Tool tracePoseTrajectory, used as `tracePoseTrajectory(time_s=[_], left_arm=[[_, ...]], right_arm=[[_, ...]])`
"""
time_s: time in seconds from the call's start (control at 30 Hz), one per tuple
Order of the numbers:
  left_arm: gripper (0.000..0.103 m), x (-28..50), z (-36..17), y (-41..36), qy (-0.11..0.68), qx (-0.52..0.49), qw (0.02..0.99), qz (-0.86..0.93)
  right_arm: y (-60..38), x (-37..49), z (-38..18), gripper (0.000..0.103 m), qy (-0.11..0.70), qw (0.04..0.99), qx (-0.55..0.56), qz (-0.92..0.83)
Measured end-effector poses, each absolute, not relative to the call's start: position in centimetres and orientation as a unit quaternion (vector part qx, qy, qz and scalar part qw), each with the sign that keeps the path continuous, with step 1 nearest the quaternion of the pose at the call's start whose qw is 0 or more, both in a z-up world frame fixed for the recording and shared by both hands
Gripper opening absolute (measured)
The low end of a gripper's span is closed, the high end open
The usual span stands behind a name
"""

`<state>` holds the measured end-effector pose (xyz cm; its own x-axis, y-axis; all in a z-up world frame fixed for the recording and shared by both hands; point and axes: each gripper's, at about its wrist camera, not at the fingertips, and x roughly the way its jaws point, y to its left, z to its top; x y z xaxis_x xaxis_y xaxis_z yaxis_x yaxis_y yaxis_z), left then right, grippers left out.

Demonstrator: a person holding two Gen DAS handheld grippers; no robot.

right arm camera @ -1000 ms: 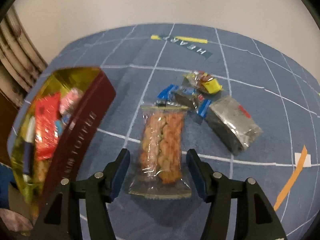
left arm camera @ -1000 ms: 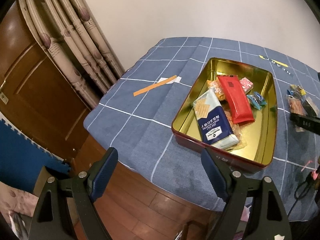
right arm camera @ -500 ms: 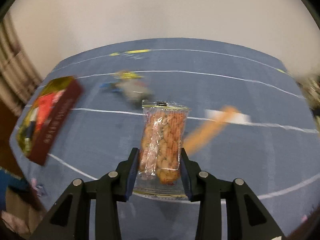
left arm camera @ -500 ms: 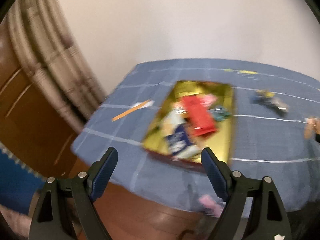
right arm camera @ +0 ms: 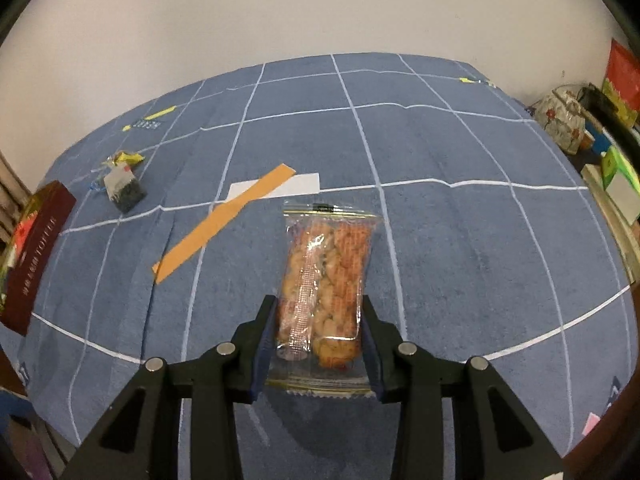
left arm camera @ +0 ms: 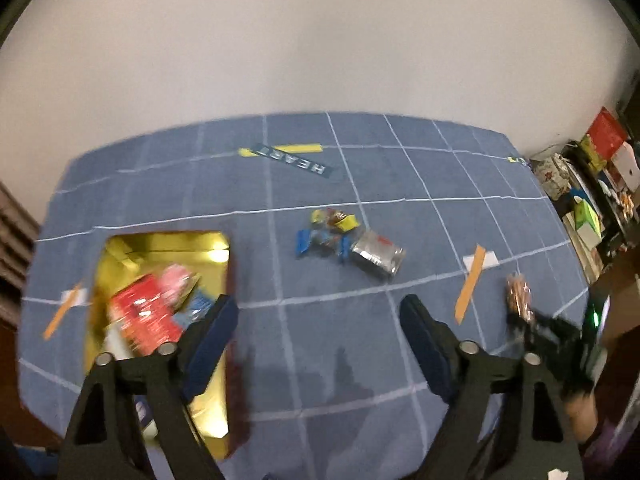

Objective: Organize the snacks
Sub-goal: 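Grasp a blue-wrapped candy with left gripper while right holds the peanut bag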

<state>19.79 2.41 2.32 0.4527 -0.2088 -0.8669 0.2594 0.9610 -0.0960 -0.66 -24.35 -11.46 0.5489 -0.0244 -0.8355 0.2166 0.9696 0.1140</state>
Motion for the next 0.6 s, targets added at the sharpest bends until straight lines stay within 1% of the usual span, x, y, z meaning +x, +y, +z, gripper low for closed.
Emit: tracePoseTrajectory(time_s=[0.13,0.17,0.33,0.6], left_arm=[[0.056,25.4,-1.2,0.1,0.560,0.005,0.816,-0.145],[0.053,26.3,-1.9,-0.3,0.569,0.004,0.810,-0.143],[0.053,30.0,-5.5,-0.9,0.607,0.001,0.785,-0.125],[0.053,32.6,-9.3,-1.6,0.632,0.024,0.768,-0.101]], right_arm=[[-24.8,-1.0,-11.6,0.039,0.464,0.877,0.110,-0.061],[-24.9,-1.0,-11.6,0.039,0.463,0.877,0.112,-0.061],[-25.4,-0.9,-11.7,0.039,0.461,0.876,0.131,-0.052],[-25.7,-0.7,-11.7,0.040,0.458,0.875,0.146,-0.048]])
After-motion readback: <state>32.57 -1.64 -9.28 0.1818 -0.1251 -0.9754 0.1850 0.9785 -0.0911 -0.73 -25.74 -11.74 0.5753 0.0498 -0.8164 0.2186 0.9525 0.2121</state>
